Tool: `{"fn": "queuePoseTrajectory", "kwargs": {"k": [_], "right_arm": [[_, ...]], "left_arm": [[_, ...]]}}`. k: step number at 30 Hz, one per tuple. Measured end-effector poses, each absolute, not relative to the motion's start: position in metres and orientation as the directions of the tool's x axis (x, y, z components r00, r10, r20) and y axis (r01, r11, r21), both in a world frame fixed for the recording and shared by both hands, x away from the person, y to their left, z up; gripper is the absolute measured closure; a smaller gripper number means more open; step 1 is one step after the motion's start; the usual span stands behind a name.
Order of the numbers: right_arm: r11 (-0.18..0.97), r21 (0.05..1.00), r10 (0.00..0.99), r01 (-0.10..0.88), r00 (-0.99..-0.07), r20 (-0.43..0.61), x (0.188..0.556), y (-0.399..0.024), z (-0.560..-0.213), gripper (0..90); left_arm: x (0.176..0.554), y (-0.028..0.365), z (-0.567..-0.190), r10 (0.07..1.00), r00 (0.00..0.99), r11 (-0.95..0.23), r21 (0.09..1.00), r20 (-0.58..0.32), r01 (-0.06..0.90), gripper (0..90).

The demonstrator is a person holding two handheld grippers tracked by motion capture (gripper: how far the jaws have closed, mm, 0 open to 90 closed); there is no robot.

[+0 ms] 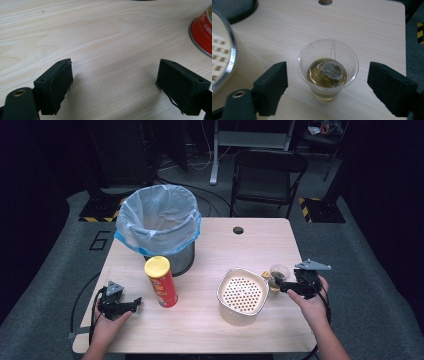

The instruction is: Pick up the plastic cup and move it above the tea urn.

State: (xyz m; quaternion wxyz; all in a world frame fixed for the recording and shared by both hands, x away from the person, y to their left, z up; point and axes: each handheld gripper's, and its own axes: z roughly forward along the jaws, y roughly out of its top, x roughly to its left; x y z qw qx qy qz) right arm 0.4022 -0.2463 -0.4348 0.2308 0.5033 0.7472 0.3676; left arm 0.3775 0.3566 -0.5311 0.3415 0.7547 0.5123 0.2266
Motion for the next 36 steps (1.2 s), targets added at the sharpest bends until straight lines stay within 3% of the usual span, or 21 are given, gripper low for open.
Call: {"fn": "queuePoseTrajectory", "kwargs": {"k": [8, 15, 27, 36], "right_arm": [[0.223, 0.754, 0.928, 0.618, -0.372, 0.031, 0.418, -0.236, -0.467, 17.8], [0.276, 0.779, 0.922, 0.563, -0.384, -0.048, 0.433, -0.223, -0.481, 23.0], [0.287, 0.824, 0.881, 0.488, -0.472, -0.028, 0.436, -0.237, -0.485, 26.0], [0.232, 0.872, 0.851, 0.432, -0.524, 0.033, 0.433, -0.249, -0.493, 28.5]], "left_arm": [[0.378, 0.357, -0.531, 0.928, 0.373, -0.242, 0.747, -0.008, 0.619, 13.0], [0.378, 0.357, -0.531, 0.928, 0.372, -0.242, 0.748, -0.008, 0.619, 13.0], [0.378, 0.357, -0.531, 0.928, 0.372, -0.242, 0.748, -0.008, 0.619, 13.0], [0.377, 0.357, -0.531, 0.928, 0.372, -0.242, 0.747, -0.008, 0.619, 13.0]]}}
